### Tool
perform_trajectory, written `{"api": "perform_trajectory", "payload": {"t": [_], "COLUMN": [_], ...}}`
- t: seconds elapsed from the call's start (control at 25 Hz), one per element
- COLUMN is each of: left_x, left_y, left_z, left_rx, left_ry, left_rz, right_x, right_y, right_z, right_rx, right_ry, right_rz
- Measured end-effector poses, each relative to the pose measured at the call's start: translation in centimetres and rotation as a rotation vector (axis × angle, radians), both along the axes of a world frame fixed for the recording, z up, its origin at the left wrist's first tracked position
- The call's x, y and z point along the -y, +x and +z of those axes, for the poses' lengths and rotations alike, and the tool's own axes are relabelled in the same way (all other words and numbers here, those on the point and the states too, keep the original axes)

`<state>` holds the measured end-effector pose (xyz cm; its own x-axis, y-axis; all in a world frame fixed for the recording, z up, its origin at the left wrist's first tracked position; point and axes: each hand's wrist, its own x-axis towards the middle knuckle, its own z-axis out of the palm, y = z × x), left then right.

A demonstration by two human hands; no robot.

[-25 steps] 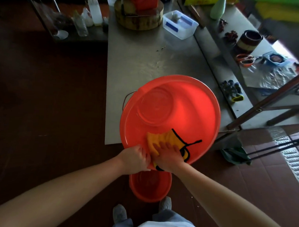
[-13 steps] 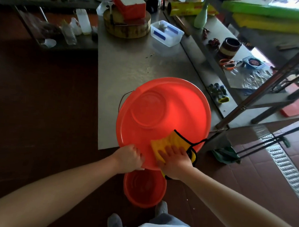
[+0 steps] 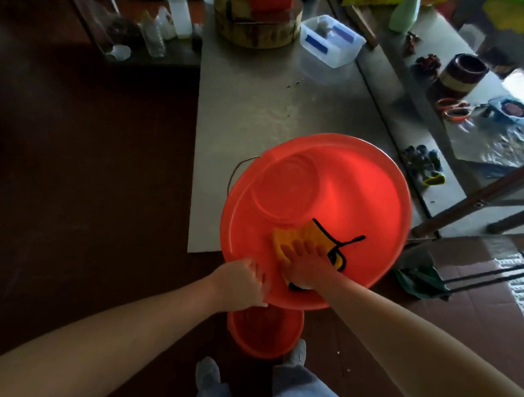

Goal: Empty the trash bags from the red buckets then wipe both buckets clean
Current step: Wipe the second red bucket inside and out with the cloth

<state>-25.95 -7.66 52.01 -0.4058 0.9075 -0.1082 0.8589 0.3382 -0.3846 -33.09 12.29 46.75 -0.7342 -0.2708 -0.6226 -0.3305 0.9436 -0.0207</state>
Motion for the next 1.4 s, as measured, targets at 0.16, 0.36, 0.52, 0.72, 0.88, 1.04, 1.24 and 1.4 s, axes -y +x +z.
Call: {"api": "perform_trajectory", "payload": {"t": [0.16, 0.36, 0.52, 0.72, 0.88, 1.04, 1.24, 1.4], "left_x": [-0.8, -1.6, -1.4, -1.1, -0.7, 0.0, 0.7, 0.7], "left_y": [0.4, 0.2, 0.1, 0.1, 0.0, 0.0, 0.7, 1.1], "left_z": [-0.3, -0.1, 0.2, 1.2, 2.1, 1.8, 0.1, -0.5], "left_rx": [-0.029, 0.002, 0.028, 0.045, 0.043, 0.058, 0.063, 0.017], "left_ry": [0.034, 0.014, -0.024, -0.084, -0.119, -0.105, -0.089, -0.08], "left_rz": [0.043, 0.123, 0.143, 0.12, 0.113, 0.124, 0.139, 0.13], "right_x": [0.1, 0.9, 0.5, -2.1, -2.8, -2.0, 0.0, 1.6], "right_y": [-3.6, -6.4, -4.7, 1.6, 5.8, 6.2, 2.8, -2.1], "right_z": [-2.1, -2.7, -1.2, 3.4, 6.4, 6.9, 2.9, -1.1], "right_rx": [-0.13, -0.036, -0.005, -0.008, -0.019, -0.027, 0.036, 0.023], "right_ry": [0.018, 0.013, 0.04, -0.022, 0.024, 0.037, 0.012, 0.01], "right_rz": [0.095, 0.085, 0.116, 0.109, 0.132, 0.133, 0.06, 0.071]}}
